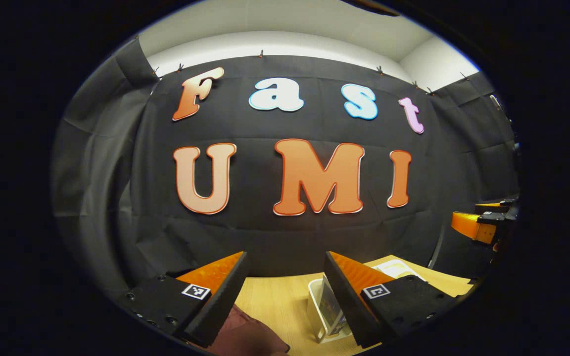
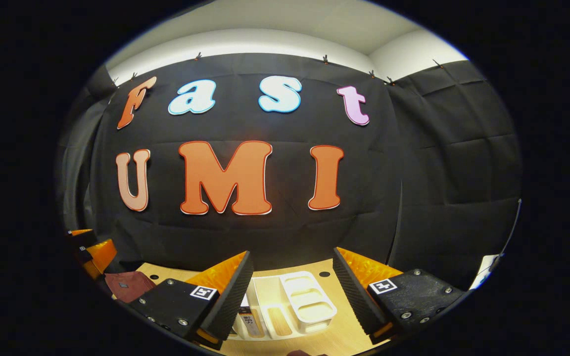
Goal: Open the schoolbag, grab two books from the bookshelf and put them into the schoolbag.
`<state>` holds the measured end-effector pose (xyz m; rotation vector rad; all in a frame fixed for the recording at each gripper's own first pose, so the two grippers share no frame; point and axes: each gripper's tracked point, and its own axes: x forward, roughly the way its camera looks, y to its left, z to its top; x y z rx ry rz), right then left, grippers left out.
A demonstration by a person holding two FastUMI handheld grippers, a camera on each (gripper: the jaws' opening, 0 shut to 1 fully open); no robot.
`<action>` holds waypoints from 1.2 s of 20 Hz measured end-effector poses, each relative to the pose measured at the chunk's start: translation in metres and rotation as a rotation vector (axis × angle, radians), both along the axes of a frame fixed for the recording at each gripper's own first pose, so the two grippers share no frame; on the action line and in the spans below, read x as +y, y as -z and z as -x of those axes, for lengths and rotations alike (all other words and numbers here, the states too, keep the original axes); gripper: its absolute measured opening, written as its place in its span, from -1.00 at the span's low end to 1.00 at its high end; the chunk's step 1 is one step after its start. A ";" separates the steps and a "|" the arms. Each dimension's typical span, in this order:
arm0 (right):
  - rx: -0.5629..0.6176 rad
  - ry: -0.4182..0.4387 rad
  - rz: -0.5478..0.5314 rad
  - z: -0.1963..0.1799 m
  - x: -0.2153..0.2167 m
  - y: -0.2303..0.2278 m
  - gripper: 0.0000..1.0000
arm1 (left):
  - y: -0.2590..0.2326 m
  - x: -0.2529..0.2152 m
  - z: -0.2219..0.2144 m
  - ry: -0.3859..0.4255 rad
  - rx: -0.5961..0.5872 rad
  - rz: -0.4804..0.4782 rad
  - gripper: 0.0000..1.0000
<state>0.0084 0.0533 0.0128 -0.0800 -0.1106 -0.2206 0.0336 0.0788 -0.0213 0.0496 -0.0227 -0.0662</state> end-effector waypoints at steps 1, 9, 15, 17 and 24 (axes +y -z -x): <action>0.009 -0.016 0.000 -0.003 0.004 0.002 0.92 | -0.002 0.003 -0.002 -0.020 -0.009 0.001 0.91; 0.044 -0.152 0.005 -0.025 0.037 0.014 0.92 | 0.001 0.023 -0.003 -0.123 -0.037 -0.030 0.91; 0.060 -0.193 -0.002 -0.034 0.037 0.019 0.92 | 0.013 0.025 -0.002 -0.156 -0.030 -0.050 0.91; 0.071 -0.196 -0.002 -0.037 0.034 0.023 0.92 | 0.025 0.026 -0.001 -0.161 -0.014 -0.088 0.91; 0.101 -0.197 -0.015 -0.046 0.021 0.037 0.92 | 0.097 0.020 -0.006 -0.108 0.112 -0.284 0.89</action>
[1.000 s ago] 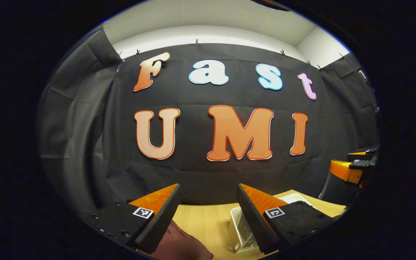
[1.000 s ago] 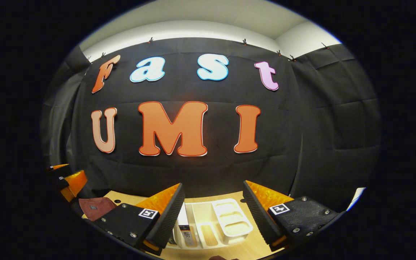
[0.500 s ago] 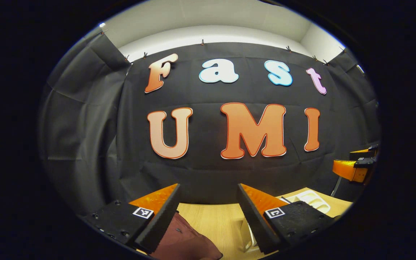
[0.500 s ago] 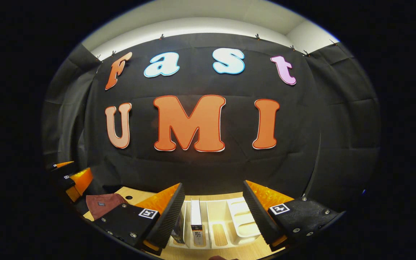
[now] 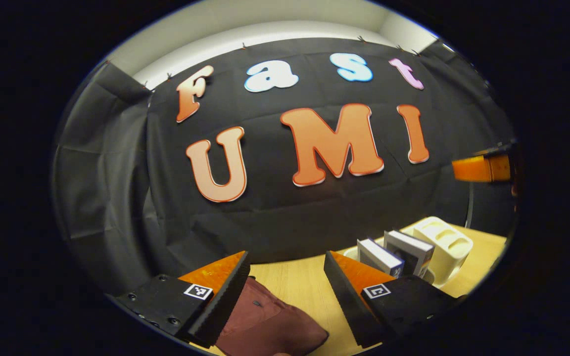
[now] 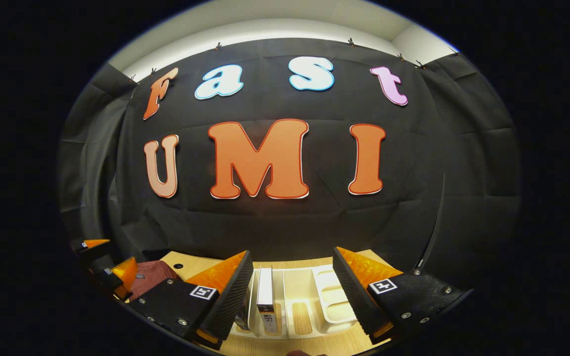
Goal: Open the schoolbag, grab two books from the bookshelf and put them into the schoolbag.
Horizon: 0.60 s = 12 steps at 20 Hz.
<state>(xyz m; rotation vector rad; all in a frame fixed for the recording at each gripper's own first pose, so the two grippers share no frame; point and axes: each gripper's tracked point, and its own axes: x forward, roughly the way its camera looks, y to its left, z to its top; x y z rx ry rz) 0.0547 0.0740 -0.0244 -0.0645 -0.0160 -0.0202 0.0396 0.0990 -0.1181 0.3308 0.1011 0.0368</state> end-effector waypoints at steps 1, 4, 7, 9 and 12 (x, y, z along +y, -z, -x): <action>0.005 -0.001 0.000 -0.001 -0.002 0.002 0.92 | 0.011 0.001 0.000 0.007 0.017 -0.025 0.89; 0.009 0.004 -0.001 -0.004 -0.010 0.004 0.92 | 0.052 0.003 0.005 0.014 0.108 -0.104 0.89; 0.015 0.011 0.000 -0.007 -0.018 0.007 0.92 | 0.085 0.005 0.010 0.037 0.172 -0.198 0.91; 0.020 0.018 0.000 -0.009 -0.024 0.009 0.92 | 0.109 0.007 0.016 0.050 0.218 -0.254 0.91; 0.026 0.028 -0.009 -0.010 -0.032 0.011 0.92 | 0.145 0.012 0.025 0.058 0.304 -0.320 0.91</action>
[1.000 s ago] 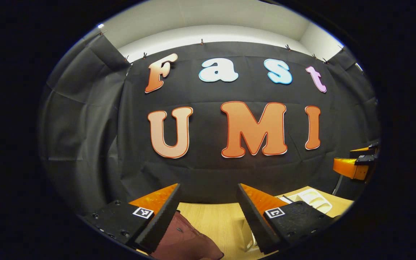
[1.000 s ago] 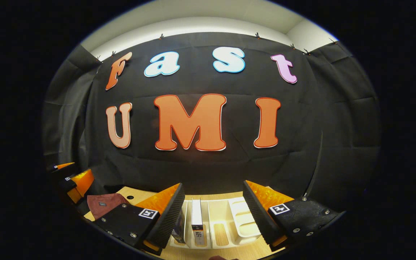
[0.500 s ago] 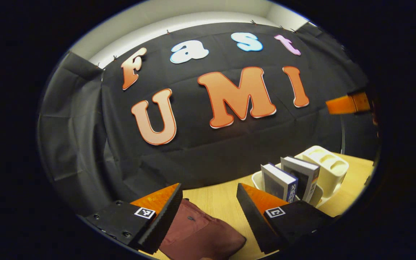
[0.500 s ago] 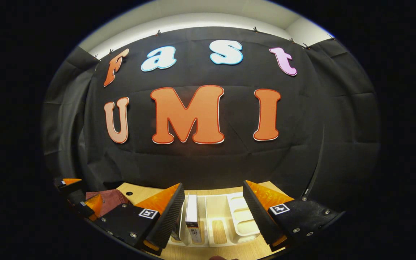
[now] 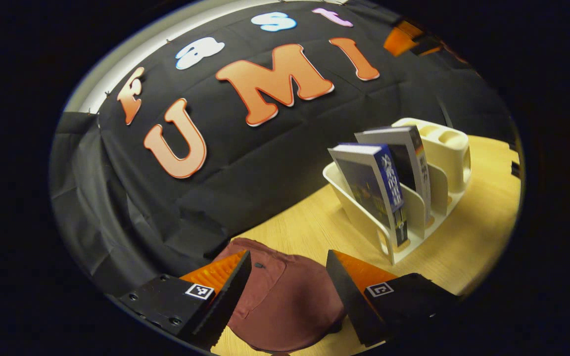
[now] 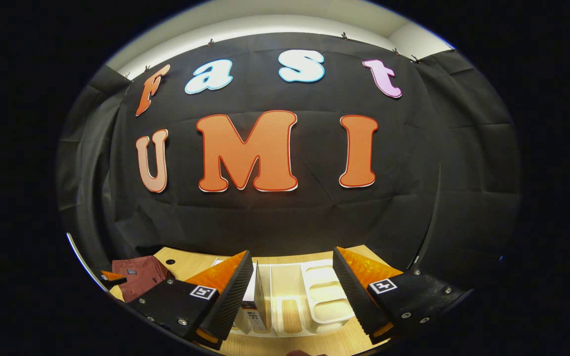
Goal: Open the schoolbag, grab two books from the bookshelf and put them into the schoolbag.
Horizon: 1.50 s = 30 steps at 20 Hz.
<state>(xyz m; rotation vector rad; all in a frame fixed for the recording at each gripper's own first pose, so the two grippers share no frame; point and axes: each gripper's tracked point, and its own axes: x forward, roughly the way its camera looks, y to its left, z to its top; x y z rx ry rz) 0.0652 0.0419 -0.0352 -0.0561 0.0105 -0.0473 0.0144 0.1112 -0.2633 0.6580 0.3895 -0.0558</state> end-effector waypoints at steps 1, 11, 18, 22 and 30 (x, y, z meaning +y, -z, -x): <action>0.003 0.000 -0.002 0.000 -0.002 0.002 0.92 | 0.012 0.001 0.003 0.004 0.033 -0.031 0.92; 0.008 0.020 -0.006 -0.003 -0.020 0.006 0.92 | 0.113 0.024 0.042 -0.014 0.271 -0.258 0.94; 0.020 0.022 -0.022 -0.004 -0.030 0.012 0.92 | 0.138 0.024 0.052 -0.020 0.338 -0.329 0.94; 0.021 0.020 -0.026 -0.004 -0.038 0.013 0.92 | 0.139 0.037 0.053 -0.089 0.350 -0.348 0.92; 0.031 -0.003 -0.060 -0.010 -0.049 0.018 0.92 | 0.133 0.047 0.051 -0.149 0.441 -0.323 -0.31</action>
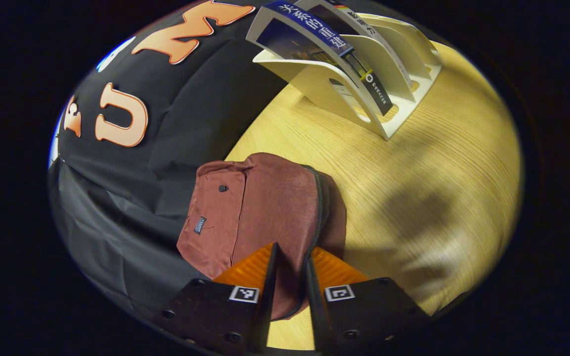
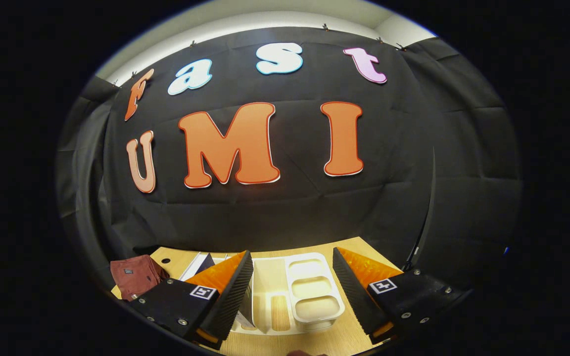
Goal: Open the schoolbag, grab two books from the bookshelf and put them into the schoolbag.
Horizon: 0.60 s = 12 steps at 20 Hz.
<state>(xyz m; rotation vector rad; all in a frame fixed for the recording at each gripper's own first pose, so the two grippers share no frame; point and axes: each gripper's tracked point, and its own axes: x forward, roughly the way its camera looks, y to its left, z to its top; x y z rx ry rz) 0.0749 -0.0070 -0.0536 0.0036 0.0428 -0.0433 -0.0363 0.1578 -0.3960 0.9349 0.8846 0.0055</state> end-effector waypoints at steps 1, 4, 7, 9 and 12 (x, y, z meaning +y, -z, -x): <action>0.003 -0.009 -0.005 -0.001 0.000 0.001 0.92 | -0.006 0.000 -0.001 -0.008 0.000 0.005 -0.57; 0.008 -0.034 -0.008 -0.005 -0.001 0.004 0.92 | -0.018 0.002 -0.003 -0.044 0.029 0.030 -0.82; 0.023 -0.077 0.005 -0.009 0.002 0.008 0.92 | -0.034 0.007 -0.009 -0.083 0.049 0.063 -0.91; 0.036 -0.115 0.012 -0.011 0.006 0.011 0.91 | -0.044 0.008 -0.014 -0.101 0.068 0.086 -0.94; 0.060 -0.168 0.024 -0.013 0.017 0.015 0.91 | -0.066 0.010 -0.018 -0.102 0.082 0.122 -0.94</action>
